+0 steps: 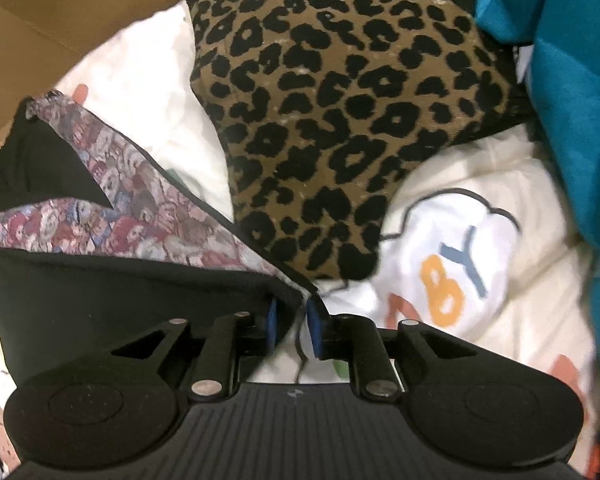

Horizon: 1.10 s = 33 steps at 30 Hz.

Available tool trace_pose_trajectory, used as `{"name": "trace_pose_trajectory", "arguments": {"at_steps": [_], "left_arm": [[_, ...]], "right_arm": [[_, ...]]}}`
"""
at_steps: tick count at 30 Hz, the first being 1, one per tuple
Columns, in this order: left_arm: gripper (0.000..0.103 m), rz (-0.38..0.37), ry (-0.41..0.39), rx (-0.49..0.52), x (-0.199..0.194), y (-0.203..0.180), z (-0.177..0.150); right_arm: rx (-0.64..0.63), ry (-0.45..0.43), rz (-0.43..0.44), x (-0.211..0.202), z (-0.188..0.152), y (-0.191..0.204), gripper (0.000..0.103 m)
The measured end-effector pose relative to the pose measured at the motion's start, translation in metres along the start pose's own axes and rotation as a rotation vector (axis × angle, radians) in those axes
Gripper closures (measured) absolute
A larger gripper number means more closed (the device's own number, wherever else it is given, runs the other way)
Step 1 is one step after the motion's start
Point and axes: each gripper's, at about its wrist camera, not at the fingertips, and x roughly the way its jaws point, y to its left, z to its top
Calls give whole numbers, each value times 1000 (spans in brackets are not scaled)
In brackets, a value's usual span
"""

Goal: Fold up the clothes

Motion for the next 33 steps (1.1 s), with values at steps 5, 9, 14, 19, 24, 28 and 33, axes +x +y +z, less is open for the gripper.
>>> {"name": "trace_pose_trajectory", "arguments": {"at_steps": [5, 9, 14, 19, 24, 28, 33], "left_arm": [[53, 12, -14, 36, -22, -14, 3], [53, 33, -41, 73, -48, -31, 12], [53, 56, -100, 115, -86, -62, 33], [52, 82, -147, 141, -126, -99, 55], [51, 87, -208, 82, -166, -128, 77], [48, 116, -257, 82, -189, -149, 93], [45, 126, -266, 78, -205, -169, 110]], "right_arm": [[-64, 8, -2, -36, 12, 7, 80], [-125, -23, 8, -74, 22, 21, 79], [-164, -44, 45, -114, 26, 39, 73], [-134, -48, 100, -144, 23, 54, 63], [-101, -47, 152, -173, 18, 68, 63], [-118, -40, 142, -191, 10, 83, 55], [-183, -53, 134, -217, -4, 105, 55]]}}
